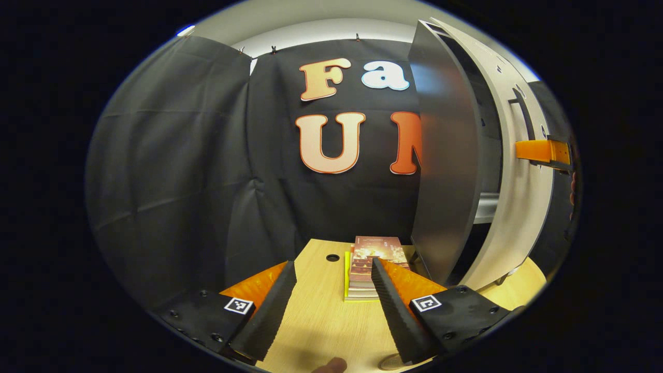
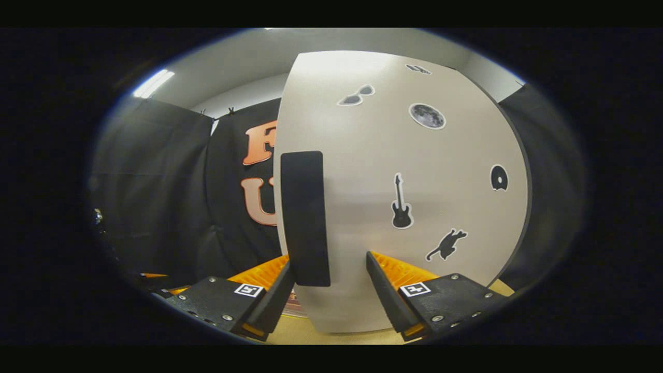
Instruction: Open the cabinet door with the right hand, grasp the bottle in the cabinet with the left hand and place it on the coaster, then close the cabinet door with the right hand.
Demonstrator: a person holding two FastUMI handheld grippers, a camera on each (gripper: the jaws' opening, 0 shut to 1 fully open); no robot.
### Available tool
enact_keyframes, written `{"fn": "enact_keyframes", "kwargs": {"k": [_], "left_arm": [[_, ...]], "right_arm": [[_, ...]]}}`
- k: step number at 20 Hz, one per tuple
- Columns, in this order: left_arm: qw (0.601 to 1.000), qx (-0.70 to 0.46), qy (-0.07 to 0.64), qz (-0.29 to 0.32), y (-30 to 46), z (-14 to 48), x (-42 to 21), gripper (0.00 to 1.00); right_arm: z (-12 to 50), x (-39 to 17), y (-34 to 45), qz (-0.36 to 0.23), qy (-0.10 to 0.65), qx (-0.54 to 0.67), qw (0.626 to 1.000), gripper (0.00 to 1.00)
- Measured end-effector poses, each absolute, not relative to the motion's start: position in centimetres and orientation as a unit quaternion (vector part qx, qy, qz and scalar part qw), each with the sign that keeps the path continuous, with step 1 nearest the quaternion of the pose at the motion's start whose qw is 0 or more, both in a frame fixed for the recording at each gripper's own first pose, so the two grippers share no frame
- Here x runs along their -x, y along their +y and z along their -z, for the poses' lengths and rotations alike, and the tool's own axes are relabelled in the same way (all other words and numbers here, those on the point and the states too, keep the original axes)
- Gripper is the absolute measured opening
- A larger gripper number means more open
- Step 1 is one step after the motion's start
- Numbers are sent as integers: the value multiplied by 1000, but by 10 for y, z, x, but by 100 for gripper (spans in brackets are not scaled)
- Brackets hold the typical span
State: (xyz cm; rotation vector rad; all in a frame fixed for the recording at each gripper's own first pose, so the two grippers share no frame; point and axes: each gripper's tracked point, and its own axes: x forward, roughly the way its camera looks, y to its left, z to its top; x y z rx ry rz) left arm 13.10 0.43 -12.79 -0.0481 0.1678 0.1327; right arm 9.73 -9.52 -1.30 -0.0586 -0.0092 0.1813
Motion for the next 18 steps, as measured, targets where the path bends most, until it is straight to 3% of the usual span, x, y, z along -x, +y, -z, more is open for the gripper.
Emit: {"fn": "enact_keyframes", "kwargs": {"k": [12,18], "left_arm": [[995,35,75,-61,-1,115,-130,95],[995,40,66,-62,-9,91,-103,95]], "right_arm": [[18,-106,-94,-70,-6,54,996,83],[5,-60,-95,-87,-16,51,995,86]]}}
